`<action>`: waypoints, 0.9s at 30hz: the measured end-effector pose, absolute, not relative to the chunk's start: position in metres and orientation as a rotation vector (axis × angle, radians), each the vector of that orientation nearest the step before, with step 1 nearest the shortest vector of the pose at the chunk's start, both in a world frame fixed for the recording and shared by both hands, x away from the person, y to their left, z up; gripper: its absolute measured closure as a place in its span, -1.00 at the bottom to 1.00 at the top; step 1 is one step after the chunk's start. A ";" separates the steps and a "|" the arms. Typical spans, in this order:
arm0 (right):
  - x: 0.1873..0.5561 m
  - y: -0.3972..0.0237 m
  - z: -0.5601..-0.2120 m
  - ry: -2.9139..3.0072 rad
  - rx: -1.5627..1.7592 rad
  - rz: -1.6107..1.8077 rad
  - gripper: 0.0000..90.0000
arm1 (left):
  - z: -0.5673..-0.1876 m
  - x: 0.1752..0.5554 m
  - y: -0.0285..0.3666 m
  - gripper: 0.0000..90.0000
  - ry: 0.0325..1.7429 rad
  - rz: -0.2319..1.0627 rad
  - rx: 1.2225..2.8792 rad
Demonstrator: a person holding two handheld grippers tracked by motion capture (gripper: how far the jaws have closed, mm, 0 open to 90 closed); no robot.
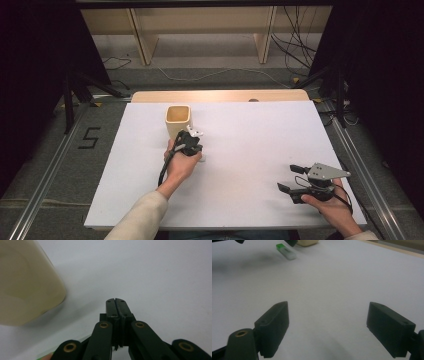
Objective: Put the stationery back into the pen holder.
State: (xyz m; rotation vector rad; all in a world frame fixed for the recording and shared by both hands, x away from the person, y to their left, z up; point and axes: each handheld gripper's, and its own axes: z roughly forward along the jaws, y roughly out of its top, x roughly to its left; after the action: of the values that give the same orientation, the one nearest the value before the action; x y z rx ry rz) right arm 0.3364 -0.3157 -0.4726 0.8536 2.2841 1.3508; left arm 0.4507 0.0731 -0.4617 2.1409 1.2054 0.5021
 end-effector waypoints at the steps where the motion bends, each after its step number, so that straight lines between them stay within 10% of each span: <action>1: 0.336 -0.316 -0.473 2.285 0.853 1.352 -0.58 | -0.464 0.456 0.071 1.00 1.218 0.505 2.140; 27: 0.337 -0.314 -0.474 2.293 0.851 1.346 -0.58 | -0.477 0.467 0.063 1.00 1.257 0.452 2.201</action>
State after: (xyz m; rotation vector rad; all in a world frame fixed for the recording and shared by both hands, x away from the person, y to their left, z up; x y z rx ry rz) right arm 0.3369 -0.3144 -0.4736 0.8514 2.2934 1.3465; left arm 0.4669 0.0627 -0.4767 2.2010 1.2567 0.4517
